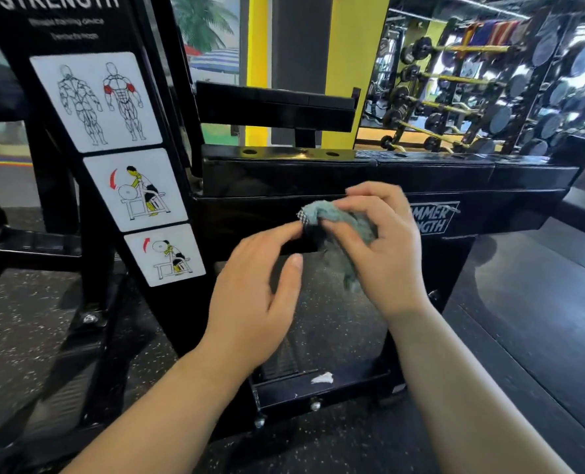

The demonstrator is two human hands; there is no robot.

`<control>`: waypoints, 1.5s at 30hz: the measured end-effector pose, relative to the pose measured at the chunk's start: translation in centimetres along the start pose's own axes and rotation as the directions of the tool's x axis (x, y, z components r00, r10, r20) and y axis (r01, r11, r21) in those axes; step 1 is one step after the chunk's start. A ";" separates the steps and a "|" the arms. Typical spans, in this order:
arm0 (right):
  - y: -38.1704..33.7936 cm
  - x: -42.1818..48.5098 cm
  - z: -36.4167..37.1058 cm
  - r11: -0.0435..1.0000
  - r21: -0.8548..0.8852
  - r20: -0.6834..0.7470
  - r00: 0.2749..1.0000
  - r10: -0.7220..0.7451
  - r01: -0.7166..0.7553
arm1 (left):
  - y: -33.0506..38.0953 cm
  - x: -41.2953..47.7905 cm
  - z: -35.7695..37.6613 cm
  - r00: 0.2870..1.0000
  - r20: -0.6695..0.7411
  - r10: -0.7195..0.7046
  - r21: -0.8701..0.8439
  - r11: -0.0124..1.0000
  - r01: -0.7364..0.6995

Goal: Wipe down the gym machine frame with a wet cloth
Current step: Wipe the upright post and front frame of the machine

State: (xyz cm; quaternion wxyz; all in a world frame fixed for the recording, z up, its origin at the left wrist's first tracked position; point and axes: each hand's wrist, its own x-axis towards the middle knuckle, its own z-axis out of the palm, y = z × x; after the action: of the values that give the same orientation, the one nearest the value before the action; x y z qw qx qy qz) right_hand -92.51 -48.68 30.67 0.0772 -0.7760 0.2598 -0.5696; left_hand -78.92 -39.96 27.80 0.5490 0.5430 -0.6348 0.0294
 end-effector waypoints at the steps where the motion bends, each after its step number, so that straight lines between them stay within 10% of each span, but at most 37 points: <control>1: 0.6 0.2 0.7 0.998 -0.070 -0.111 0.994 -0.008 0.000 | -0.1 0.1 -0.1 1.000 -0.029 0.006 0.060 0.998 -0.004; 6: 2.3 -1.0 6.8 0.963 -0.260 -0.406 0.898 -0.170 0.065 | -1.5 -0.3 -1.0 0.976 -0.152 0.157 0.359 0.929 -0.093; 15: 4.5 -3.3 9.1 0.686 -0.560 0.079 0.854 -0.514 0.464 | -4.5 -1.4 -1.7 0.937 -0.229 0.262 0.522 0.846 -0.109; 21: 4.6 -2.5 7.0 0.924 -0.357 -0.282 0.959 0.030 -0.134 | -5.2 -1.6 -1.1 0.937 -0.220 0.270 0.516 0.847 -0.123; 29: 3.0 -3.7 10.8 0.731 -0.494 0.067 0.859 -0.507 0.470 | -5.2 -1.5 -1.7 0.922 -0.275 0.274 0.368 0.916 -0.162; 35: 3.7 -2.7 7.8 0.923 -0.304 -0.343 0.931 0.125 -0.236 | -5.6 -1.9 -1.5 0.925 -0.275 0.263 0.362 0.919 -0.154; 42: -2.1 -4.0 14.0 0.796 -0.464 0.090 0.915 -0.394 0.388 | -5.3 -1.9 -2.4 0.899 -0.381 0.215 0.183 0.971 -0.155; 45: 2.2 -3.2 10.0 0.745 -0.572 0.037 0.918 -0.394 0.343 | -5.2 -1.7 -2.5 0.902 -0.382 0.200 0.182 0.973 -0.138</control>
State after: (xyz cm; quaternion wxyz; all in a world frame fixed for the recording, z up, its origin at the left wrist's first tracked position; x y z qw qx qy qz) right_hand -84.61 -50.79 23.66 -0.2825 -0.7739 0.2617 -0.5028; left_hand -73.84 -39.38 24.60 0.6192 0.5083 -0.5505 0.2348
